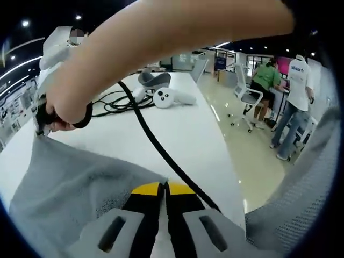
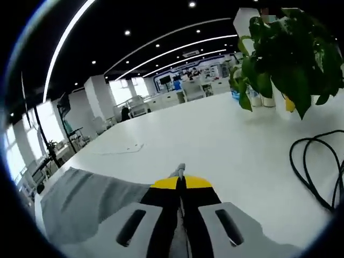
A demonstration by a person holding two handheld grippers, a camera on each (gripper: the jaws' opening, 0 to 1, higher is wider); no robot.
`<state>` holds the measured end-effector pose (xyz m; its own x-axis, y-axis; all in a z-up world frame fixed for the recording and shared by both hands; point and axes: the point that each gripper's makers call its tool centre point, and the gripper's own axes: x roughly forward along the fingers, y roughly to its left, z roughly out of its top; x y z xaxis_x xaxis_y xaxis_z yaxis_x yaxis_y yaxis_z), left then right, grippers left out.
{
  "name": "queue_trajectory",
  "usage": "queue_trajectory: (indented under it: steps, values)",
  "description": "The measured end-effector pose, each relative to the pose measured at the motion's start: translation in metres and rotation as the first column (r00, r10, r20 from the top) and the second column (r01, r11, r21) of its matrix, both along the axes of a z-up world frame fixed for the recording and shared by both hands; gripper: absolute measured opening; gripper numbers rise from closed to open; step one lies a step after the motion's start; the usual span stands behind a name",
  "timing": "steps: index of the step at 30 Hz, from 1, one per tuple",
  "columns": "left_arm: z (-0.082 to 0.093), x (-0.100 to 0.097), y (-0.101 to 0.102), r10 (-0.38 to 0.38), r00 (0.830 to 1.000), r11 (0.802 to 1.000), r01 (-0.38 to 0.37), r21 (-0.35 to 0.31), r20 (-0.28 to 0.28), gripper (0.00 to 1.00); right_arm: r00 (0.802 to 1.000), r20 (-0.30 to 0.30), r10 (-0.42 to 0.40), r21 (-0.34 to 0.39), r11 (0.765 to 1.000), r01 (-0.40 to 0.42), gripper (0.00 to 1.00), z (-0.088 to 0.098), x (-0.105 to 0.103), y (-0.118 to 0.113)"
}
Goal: Fold the towel on the table until its edges align and the towel forms a compact rectangular stack.
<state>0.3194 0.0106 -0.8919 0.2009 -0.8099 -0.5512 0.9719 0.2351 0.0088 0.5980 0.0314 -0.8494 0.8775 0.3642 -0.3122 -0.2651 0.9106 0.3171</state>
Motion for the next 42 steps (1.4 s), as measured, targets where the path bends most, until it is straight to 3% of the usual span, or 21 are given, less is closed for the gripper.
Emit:
queue_trajectory:
  steps: [3, 11, 25, 33, 42]
  values:
    - [0.014, 0.0, 0.003, 0.038, 0.999, 0.998, -0.039, -0.052, -0.031, 0.03, 1.0, 0.019, 0.004, 0.015, 1.0, -0.004, 0.0, 0.014, -0.003, 0.004]
    - [0.038, -0.002, 0.019, 0.081, 0.997, 0.992, -0.082, -0.094, -0.014, 0.03, 0.997, 0.056, 0.048, 0.04, 0.998, -0.051, 0.0, 0.042, -0.015, 0.019]
    - [0.064, 0.001, 0.04, 0.145, 0.989, 0.981, -0.142, -0.132, 0.018, 0.03, 0.993, 0.092, 0.08, 0.106, 0.99, -0.089, 0.0, 0.08, -0.025, 0.037]
    - [0.087, -0.004, 0.051, 0.16, 0.987, 0.974, -0.156, -0.167, 0.013, 0.03, 0.991, 0.108, 0.079, 0.126, 0.988, -0.093, 0.0, 0.101, -0.029, 0.046]
    - [0.118, 0.002, 0.076, 0.195, 0.98, 0.96, -0.185, -0.208, 0.029, 0.03, 0.986, 0.127, 0.104, 0.14, 0.983, -0.122, 0.0, 0.127, -0.028, 0.074]
